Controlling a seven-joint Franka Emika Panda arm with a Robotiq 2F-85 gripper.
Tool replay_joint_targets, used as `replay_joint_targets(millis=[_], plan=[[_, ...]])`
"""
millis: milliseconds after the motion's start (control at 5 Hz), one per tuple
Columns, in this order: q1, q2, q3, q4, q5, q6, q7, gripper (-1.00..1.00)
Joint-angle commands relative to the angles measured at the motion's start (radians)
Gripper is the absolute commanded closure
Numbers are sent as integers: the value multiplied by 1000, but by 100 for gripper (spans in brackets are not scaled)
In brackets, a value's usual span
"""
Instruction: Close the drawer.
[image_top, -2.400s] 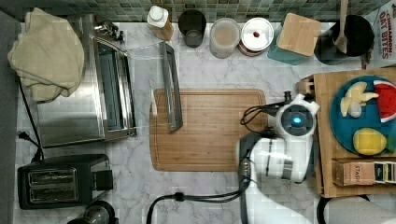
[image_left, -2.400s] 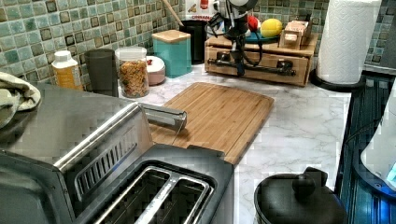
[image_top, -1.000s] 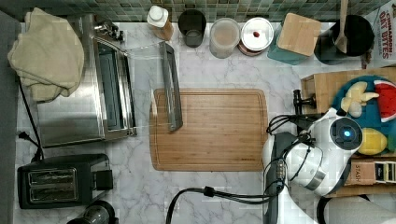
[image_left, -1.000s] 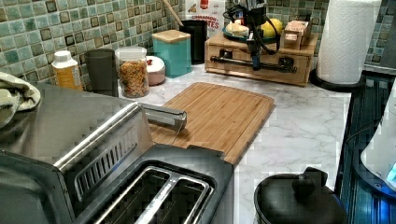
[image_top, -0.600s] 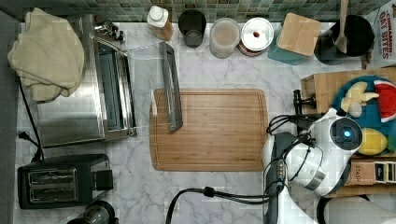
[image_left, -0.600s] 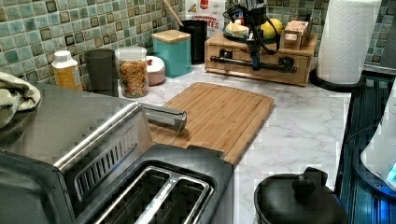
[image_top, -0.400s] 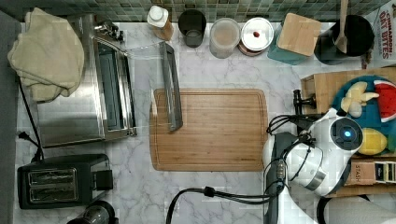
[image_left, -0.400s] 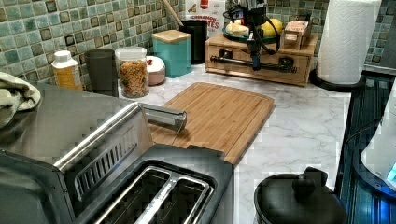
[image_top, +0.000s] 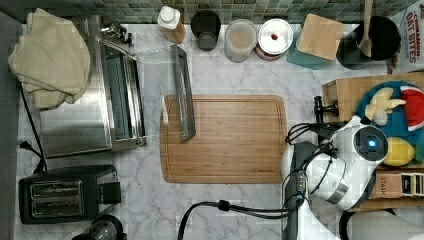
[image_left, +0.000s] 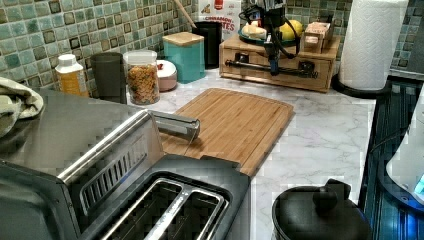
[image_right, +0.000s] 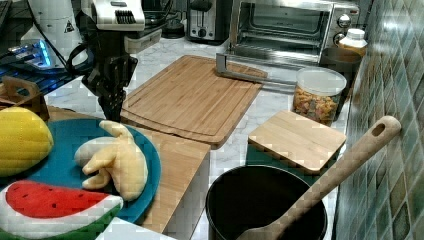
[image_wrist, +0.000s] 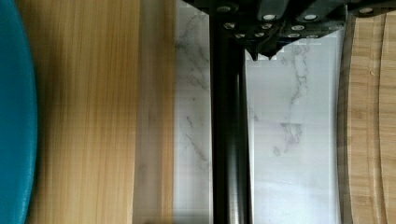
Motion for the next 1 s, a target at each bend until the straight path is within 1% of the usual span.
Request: replay_joint_targets(millis=[200, 400, 1000], plan=[[-117, -58, -77, 71, -22, 10, -59, 100], [-98, -57, -97, 71, -18, 11, -62, 100], [-96, -57, -99, 71, -17, 11, -62, 100]])
